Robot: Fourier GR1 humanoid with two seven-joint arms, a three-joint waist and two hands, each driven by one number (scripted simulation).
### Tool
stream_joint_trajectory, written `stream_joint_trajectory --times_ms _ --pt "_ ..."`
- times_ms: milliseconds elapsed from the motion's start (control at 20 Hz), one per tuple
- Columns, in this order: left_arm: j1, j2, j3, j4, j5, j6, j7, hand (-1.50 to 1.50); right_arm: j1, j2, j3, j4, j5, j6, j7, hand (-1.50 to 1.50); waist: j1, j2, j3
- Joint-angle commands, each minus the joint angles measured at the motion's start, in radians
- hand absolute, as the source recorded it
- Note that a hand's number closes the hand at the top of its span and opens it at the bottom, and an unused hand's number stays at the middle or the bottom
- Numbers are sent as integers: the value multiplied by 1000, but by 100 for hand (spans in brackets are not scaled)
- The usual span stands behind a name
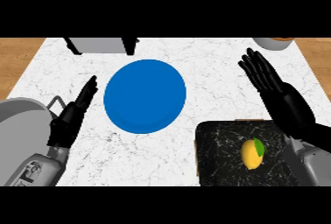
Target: Pick the lemon from the tray and place it in the plate
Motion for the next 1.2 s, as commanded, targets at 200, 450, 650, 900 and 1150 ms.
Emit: stream_joint_trajectory --times_ms 200,450,650,900,1150 --pt "-41 18 85 21 11 40 32 0 6 188 -174 119 74 -488 170 -150 -36 41 -2" --pt "-26 9 72 12 21 34 55 0 106 -53 -31 252 503 -581 338 150 -31 42 -11" --pt "-45 -6 92 66 26 27 43 0 179 242 71 244 605 -864 380 -150 -27 40 -4" --pt "-46 6 102 45 35 -1 85 0 236 229 181 266 951 -990 554 -150 -24 34 -4" --pt "-34 -17 87 23 -8 44 101 0 278 161 172 -25 1236 -847 837 -150 -44 24 -6"
